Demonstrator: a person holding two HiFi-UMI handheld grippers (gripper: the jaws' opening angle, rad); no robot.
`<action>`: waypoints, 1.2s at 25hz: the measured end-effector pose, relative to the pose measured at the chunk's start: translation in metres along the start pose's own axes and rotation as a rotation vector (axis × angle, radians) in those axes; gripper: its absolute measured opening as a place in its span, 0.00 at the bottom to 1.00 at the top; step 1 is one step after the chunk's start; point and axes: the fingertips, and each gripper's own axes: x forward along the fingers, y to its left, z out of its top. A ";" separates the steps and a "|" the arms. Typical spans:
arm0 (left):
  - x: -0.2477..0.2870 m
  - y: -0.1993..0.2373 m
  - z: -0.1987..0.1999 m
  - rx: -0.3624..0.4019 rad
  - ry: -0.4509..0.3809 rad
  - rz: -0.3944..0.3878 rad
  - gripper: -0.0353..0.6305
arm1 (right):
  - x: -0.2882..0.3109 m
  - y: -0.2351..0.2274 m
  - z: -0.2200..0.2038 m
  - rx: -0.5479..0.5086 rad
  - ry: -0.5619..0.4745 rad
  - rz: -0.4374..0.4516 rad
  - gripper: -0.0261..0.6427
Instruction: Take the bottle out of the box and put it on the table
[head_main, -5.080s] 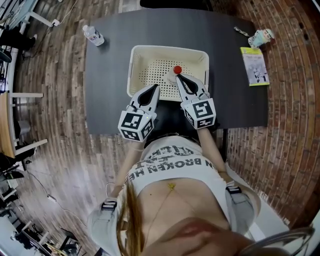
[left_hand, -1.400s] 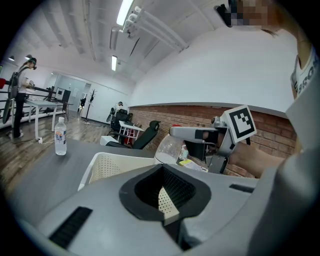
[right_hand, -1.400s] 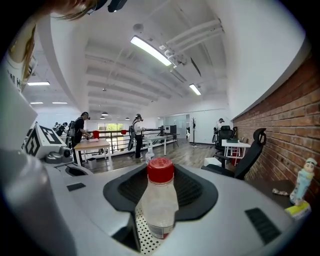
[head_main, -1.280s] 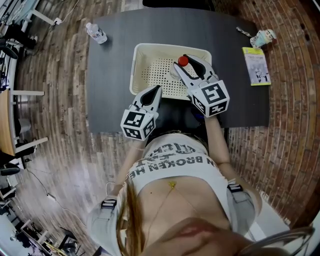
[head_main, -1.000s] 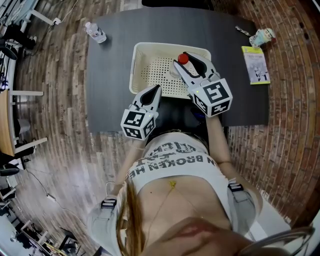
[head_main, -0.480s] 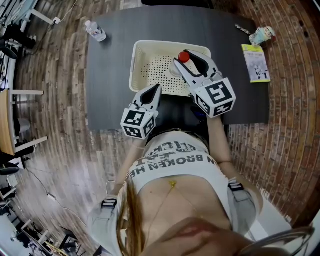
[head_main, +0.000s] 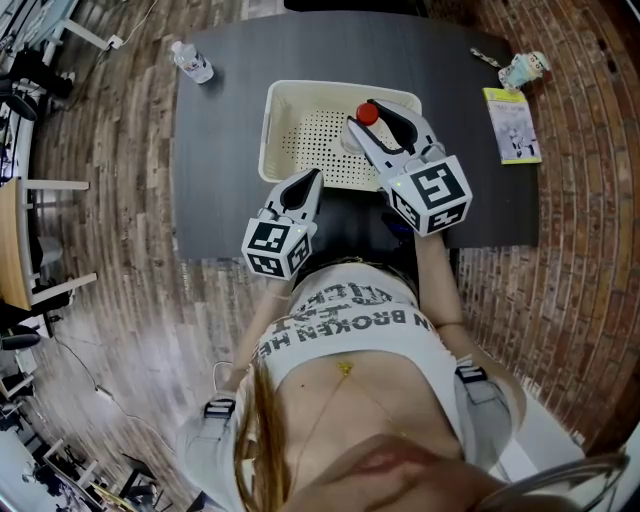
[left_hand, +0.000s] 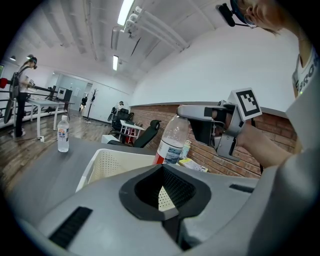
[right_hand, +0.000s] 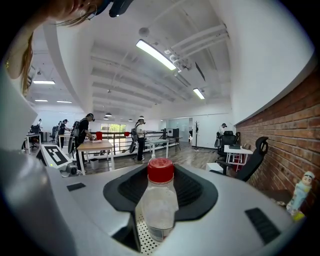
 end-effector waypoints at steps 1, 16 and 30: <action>0.000 0.000 0.000 0.000 0.000 0.000 0.06 | 0.000 0.000 -0.001 0.000 0.002 0.001 0.27; 0.007 -0.013 -0.001 0.008 0.013 -0.015 0.06 | -0.018 -0.015 0.002 0.016 -0.015 -0.026 0.27; 0.032 -0.051 -0.004 0.027 0.030 -0.064 0.06 | -0.082 -0.083 -0.002 0.036 -0.029 -0.187 0.27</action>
